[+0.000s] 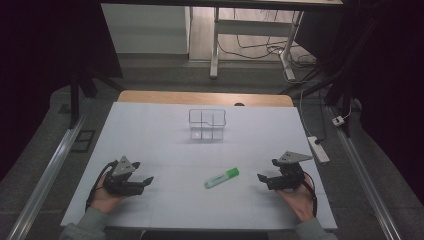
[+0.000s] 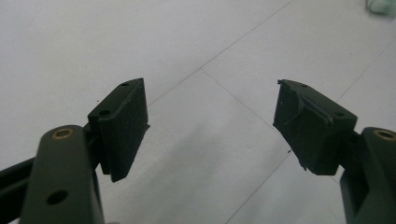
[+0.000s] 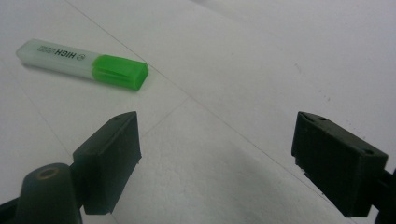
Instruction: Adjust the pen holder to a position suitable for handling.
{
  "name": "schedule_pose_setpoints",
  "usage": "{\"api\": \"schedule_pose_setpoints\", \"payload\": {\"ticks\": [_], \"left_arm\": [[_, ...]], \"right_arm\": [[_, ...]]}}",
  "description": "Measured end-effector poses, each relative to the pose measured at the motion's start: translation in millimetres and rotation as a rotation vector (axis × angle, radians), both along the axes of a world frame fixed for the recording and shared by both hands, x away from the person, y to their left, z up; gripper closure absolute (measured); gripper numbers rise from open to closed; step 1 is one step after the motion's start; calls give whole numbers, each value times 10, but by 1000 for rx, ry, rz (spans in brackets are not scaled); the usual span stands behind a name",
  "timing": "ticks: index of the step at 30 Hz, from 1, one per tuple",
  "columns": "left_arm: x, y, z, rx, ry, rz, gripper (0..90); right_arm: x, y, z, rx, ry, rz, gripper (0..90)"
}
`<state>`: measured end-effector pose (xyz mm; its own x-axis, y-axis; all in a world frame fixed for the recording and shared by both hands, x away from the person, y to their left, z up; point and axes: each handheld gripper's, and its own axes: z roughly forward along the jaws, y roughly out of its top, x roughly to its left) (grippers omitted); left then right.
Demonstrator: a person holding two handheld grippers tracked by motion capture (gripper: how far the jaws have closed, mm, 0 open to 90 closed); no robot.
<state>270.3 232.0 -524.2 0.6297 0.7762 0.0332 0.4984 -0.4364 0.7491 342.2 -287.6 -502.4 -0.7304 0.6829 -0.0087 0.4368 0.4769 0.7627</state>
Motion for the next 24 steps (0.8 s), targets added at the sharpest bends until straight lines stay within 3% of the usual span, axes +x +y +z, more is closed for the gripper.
{"api": "schedule_pose_setpoints", "payload": {"ticks": [7,24], "left_arm": [[-1,2,2,-1,-1,0,258],[4,7,-1,-2,-1,6,258]], "right_arm": [[-24,0,17,23,-9,7,161],[-39,11,2,14,-10,10,168]]}}
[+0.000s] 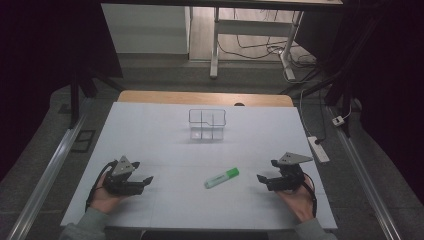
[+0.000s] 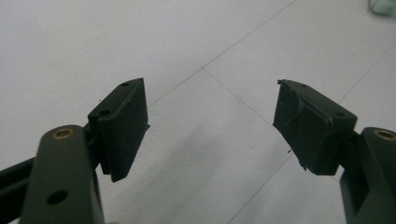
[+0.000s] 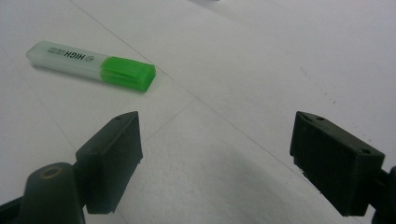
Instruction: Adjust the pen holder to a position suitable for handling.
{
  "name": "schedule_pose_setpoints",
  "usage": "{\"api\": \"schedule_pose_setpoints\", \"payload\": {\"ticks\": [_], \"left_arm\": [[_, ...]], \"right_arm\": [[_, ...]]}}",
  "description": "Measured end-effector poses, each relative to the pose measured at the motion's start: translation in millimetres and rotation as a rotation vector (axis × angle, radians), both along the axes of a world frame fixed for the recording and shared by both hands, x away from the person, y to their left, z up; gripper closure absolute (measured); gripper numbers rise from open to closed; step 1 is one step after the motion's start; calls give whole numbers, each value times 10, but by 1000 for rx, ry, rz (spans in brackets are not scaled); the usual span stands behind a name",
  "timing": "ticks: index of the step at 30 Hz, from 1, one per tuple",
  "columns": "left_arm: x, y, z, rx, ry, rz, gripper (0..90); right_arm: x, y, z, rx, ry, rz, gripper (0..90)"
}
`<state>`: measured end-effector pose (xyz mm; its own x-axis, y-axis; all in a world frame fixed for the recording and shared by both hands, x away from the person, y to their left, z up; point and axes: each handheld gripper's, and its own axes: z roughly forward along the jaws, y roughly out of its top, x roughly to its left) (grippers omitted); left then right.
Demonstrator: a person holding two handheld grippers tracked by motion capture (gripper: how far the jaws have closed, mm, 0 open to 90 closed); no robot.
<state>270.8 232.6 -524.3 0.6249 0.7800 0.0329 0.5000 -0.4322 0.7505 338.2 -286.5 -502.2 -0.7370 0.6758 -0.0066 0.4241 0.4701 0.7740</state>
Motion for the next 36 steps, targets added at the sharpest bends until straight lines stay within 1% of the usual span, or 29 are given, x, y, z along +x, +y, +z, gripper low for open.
{"api": "schedule_pose_setpoints", "payload": {"ticks": [7,10,19,22,28,30,33,36], "left_arm": [[3,0,-2,0,2,-1,258],[4,0,-2,1,1,-5,258],[5,-7,-3,5,2,-8,258],[5,-10,-4,7,4,-10,258],[4,-18,-5,9,6,-13,258],[4,-23,-7,10,9,-13,258],[6,-24,-9,10,10,-14,258],[6,-23,-9,10,11,-13,257]], "right_arm": [[2,-1,8,-2,1,11,168],[4,-4,13,9,7,21,168],[-1,18,11,-3,4,32,168],[3,24,12,1,8,31,169],[17,70,41,5,14,20,214],[23,97,46,4,8,23,231],[26,136,49,-15,11,29,255],[24,162,44,-21,10,33,264]]}}
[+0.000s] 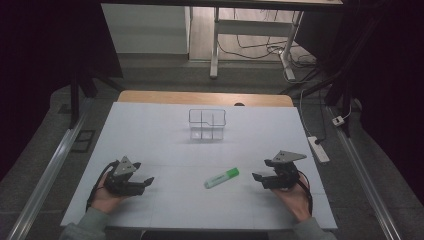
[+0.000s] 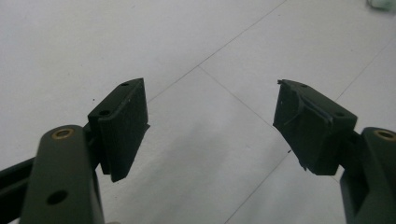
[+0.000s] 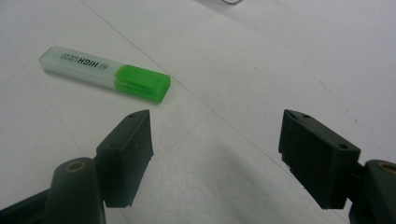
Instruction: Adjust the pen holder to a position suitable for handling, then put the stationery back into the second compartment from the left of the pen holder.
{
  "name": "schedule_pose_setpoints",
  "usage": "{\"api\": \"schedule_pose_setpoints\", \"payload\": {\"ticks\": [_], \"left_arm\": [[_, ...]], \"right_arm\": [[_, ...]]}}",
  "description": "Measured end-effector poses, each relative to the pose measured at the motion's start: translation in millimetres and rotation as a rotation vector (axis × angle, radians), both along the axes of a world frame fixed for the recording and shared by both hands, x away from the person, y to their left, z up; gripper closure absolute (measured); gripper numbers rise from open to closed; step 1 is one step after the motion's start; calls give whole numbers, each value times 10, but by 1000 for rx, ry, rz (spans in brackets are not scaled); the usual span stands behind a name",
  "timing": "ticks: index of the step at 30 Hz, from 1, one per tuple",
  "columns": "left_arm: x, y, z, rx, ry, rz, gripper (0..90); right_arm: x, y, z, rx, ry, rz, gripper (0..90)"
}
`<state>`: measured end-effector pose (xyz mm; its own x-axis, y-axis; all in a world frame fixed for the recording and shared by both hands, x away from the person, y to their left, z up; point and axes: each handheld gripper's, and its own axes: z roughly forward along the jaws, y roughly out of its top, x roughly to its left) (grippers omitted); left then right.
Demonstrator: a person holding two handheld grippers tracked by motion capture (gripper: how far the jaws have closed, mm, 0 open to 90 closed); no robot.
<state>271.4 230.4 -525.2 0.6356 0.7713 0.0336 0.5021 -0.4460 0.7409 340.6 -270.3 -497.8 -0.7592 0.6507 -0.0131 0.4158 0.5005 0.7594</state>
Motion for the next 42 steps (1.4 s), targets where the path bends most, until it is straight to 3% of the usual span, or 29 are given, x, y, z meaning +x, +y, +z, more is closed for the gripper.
{"api": "schedule_pose_setpoints", "payload": {"ticks": [14,24,33,38,42], "left_arm": [[4,-16,-4,4,1,-3,257],[7,-26,-9,5,4,-5,257],[10,-27,-12,11,8,-10,256],[10,-28,-12,11,9,-10,256],[10,-31,-13,13,8,-10,256]], "right_arm": [[22,76,33,10,1,6,271],[91,160,69,-16,24,-20,387],[170,241,41,-25,55,-30,564],[209,317,32,-41,68,-12,724],[217,379,36,-27,82,17,887]]}}
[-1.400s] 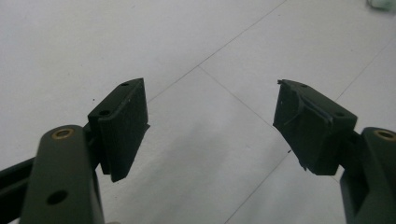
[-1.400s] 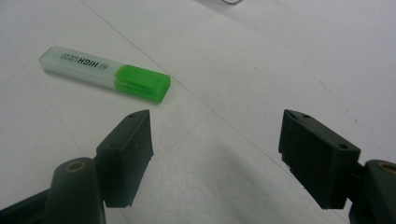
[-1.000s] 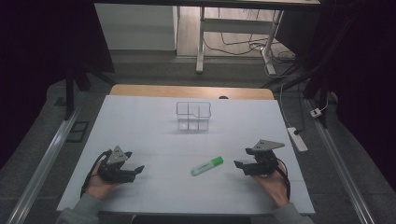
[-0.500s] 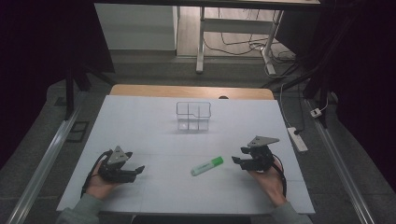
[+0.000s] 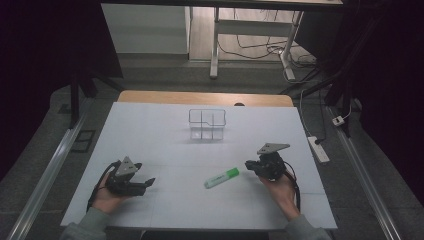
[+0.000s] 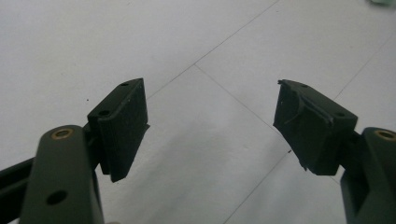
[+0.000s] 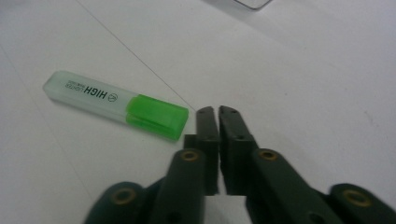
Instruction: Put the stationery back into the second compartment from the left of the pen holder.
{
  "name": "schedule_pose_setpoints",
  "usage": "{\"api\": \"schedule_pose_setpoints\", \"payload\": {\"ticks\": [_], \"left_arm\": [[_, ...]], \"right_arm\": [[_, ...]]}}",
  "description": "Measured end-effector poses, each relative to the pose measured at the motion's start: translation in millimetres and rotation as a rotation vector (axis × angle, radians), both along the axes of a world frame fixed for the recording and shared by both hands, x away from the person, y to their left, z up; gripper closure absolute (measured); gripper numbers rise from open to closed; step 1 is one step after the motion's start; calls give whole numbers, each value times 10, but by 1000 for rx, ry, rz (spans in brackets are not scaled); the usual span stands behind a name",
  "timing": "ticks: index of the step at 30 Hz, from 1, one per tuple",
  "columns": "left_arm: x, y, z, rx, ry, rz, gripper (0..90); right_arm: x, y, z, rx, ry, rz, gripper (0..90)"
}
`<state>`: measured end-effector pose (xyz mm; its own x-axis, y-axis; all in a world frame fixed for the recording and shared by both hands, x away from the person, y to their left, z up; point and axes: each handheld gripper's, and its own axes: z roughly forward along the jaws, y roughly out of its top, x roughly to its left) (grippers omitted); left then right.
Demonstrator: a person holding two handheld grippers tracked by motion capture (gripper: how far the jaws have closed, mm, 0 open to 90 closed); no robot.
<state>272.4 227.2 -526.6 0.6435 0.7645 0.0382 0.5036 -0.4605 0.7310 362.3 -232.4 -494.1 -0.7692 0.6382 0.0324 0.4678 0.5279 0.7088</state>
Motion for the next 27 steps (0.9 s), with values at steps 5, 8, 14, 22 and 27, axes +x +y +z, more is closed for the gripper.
{"api": "schedule_pose_setpoints", "payload": {"ticks": [5,8,14,22,27], "left_arm": [[-1,-2,-1,2,2,0,255],[-1,-5,-3,2,2,-2,255],[1,-10,-9,4,8,-6,254],[1,-10,-9,5,8,-6,253],[1,-10,-10,5,8,-6,254]], "right_arm": [[28,104,-35,-45,3,14,900],[43,158,-64,-60,16,16,900],[48,260,-131,-86,35,33,900],[55,322,-178,-114,45,33,900],[60,327,-186,-112,44,31,900]]}}
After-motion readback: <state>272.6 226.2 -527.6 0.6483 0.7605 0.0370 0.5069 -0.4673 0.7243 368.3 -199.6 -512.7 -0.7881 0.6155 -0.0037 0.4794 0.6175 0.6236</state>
